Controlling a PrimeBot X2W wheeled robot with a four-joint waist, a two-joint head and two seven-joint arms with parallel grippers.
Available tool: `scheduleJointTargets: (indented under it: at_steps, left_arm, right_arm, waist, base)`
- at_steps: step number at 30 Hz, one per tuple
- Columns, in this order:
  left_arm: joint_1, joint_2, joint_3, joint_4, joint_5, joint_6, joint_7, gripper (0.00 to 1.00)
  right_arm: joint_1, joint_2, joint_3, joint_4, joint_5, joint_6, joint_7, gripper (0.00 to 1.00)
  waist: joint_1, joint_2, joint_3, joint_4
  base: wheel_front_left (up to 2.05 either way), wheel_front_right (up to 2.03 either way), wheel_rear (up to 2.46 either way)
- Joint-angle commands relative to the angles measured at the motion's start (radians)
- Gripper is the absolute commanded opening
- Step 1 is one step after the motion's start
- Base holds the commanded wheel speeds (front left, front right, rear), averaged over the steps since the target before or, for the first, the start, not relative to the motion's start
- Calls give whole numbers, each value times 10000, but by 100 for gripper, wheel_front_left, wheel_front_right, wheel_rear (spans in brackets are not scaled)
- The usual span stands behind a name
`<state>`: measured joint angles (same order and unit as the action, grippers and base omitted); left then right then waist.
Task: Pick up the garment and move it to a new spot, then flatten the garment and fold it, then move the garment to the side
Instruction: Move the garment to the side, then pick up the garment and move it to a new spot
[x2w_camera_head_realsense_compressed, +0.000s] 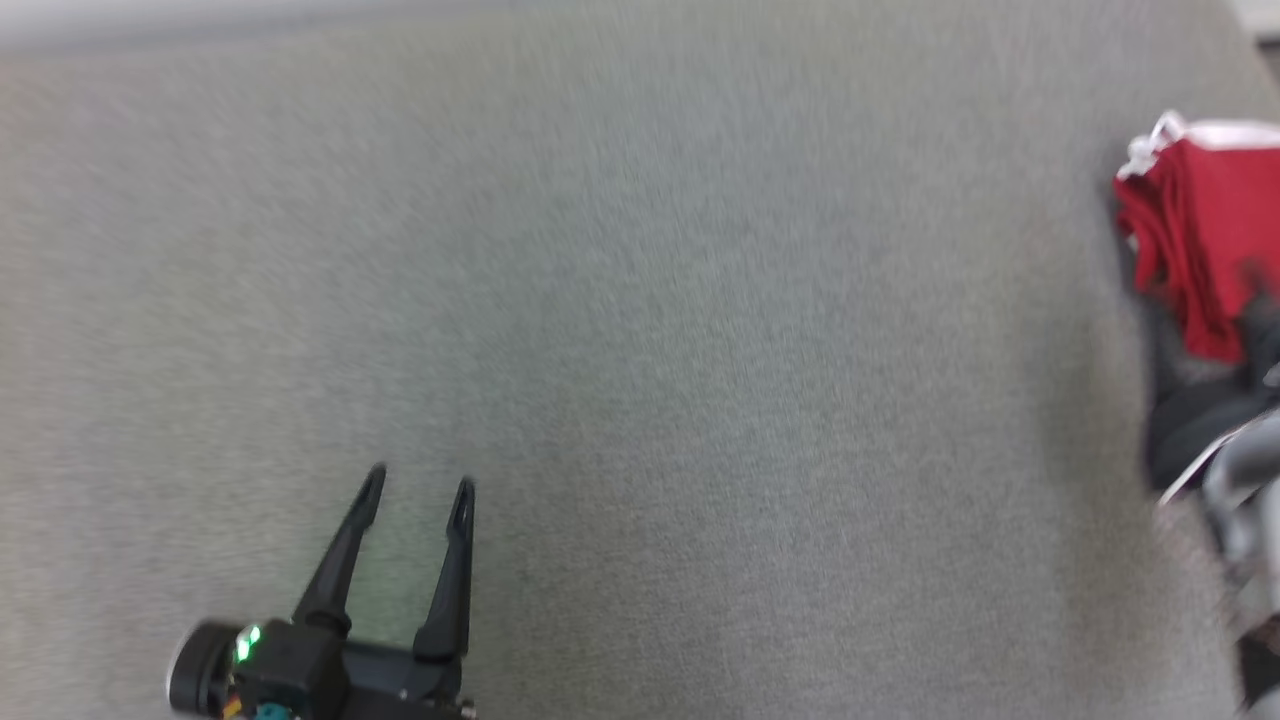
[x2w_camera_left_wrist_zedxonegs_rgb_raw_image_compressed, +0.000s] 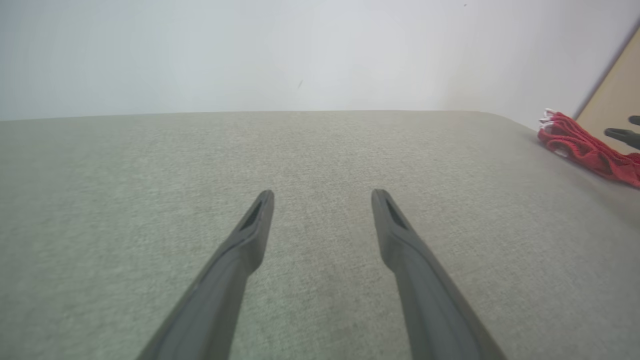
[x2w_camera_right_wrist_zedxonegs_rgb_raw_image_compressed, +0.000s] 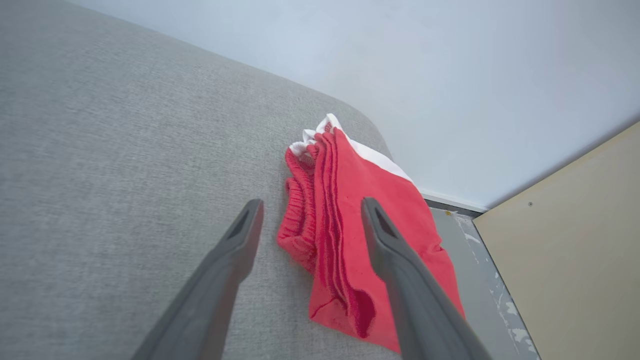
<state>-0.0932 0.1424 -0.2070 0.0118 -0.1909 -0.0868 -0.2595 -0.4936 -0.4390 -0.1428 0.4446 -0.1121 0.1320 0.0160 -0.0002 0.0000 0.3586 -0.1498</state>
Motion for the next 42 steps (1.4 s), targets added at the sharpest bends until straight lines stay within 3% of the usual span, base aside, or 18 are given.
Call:
scheduleJointTargets:
  at_steps: [1, 5, 12, 16, 19, 30, 42]
  left_arm:
    - [234, -42, 33, 57, 9, 60, -49, 100]
    - [589, -311, 307, 537, -218, 345, -51, 100]
    - [955, -513, 863, 1089, -268, 419, -58, 100]
    - [1171, -589, 1323, 1531, -225, 501, -59, 100]
    - [1268, -636, 1608, 1780, -246, 483, -60, 100]
    - [1534, -724, 2369, 2193, -13, 242, -61, 100]
    - [1592, -859, 2297, 2210, 153, 5, -61, 100]
  right_arm:
    - [316, 138, 79, -97, 111, -27, -1, 100]
    - [1539, 788, 243, -1255, 682, -27, 47, 100]
    - [3356, 2144, 102, -2967, 746, -27, -288, 100]
    - [4240, 3135, 80, -3270, 959, -27, -940, 100]
    - [4633, 3487, 39, -3194, 1015, -27, -1269, 100]
    - [5333, 3885, -153, -2738, 925, -27, -1863, 100]
    - [5329, 3905, -350, -2466, 1010, -27, -2062, 100]
  waist:
    - [2, 0, -1434, 610]
    - [2, 0, -2335, 986]
    - [2, 0, -3134, 1526]
    - [2, 0, -3496, 1687]
    - [2, 0, -3602, 1702]
    - [2, 0, -3696, 1491]
    - [2, 0, -3701, 1129]
  base:
    - [0, 0, 0]
    - [0, 0, 0]
    - [0, 0, 0]
    - [0, 0, 0]
    - [0, 0, 0]
    - [0, 0, 0]
    - [0, 0, 0]
